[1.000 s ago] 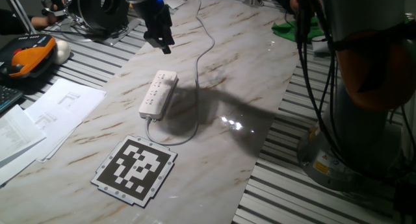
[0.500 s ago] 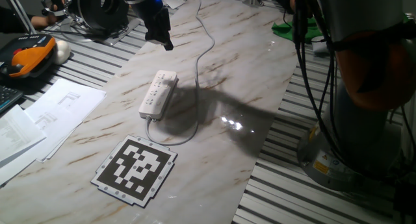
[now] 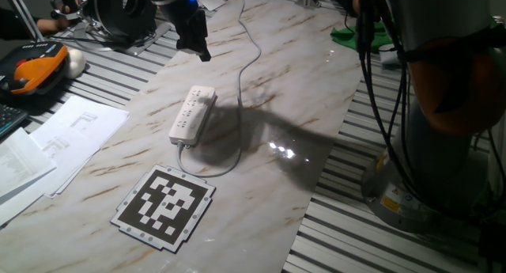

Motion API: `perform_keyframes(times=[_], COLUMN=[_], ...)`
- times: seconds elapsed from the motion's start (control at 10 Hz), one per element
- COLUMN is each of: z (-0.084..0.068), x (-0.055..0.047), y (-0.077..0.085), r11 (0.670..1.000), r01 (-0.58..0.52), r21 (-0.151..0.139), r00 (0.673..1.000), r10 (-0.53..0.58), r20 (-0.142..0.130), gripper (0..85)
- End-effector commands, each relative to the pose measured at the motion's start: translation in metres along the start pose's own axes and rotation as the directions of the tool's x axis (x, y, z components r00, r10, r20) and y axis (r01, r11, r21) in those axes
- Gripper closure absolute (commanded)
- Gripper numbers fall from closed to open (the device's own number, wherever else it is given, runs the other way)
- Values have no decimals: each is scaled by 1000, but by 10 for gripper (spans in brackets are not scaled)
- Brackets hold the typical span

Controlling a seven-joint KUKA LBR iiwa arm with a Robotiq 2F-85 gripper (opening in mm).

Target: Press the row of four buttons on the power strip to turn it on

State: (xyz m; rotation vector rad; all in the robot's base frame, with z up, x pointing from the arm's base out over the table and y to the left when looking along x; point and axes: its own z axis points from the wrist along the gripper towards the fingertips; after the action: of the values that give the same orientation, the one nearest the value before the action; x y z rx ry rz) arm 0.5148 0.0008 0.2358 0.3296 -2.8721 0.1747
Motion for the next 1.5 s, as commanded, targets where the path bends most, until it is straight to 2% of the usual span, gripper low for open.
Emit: perform_keyframes(times=[0.0, 0.1, 0.2, 0.3, 0.4, 0.5, 0.7, 0.8, 0.9, 1.0, 1.1, 1.2, 1.3, 1.4], z=[0, 0, 0, 0, 0, 0, 0, 0, 0, 0, 0, 0, 0, 0], x=[0, 0, 0, 0, 0, 0, 0, 0, 0, 0, 0, 0, 0, 0], y=[0, 0, 0, 0, 0, 0, 0, 0, 0, 0, 0, 0, 0, 0], r11=[1000, 1000, 1000, 999, 993, 993, 976, 953, 924, 898, 883, 875, 843, 827], r01=[0, 1, -14, -37, -75, -82, -181, -270, -358, -422, -452, -456, -491, -526], r21=[-1, -3, -4, -21, -93, -82, -122, -136, -131, -124, -127, -159, -219, -198], r00=[1000, 1000, 999, 997, 994, 993, 980, 958, 926, 900, 886, 885, 865, 845], r10=[0, -1, 15, 38, 82, 88, 190, 280, 370, 432, 461, 466, 501, 534], r20=[0, 4, 31, 67, 78, 74, 60, 64, 72, 67, 49, 26, -12, -11], gripper=[850, 850, 850, 850, 850, 850, 850, 850, 850, 850, 850, 850, 850, 850])
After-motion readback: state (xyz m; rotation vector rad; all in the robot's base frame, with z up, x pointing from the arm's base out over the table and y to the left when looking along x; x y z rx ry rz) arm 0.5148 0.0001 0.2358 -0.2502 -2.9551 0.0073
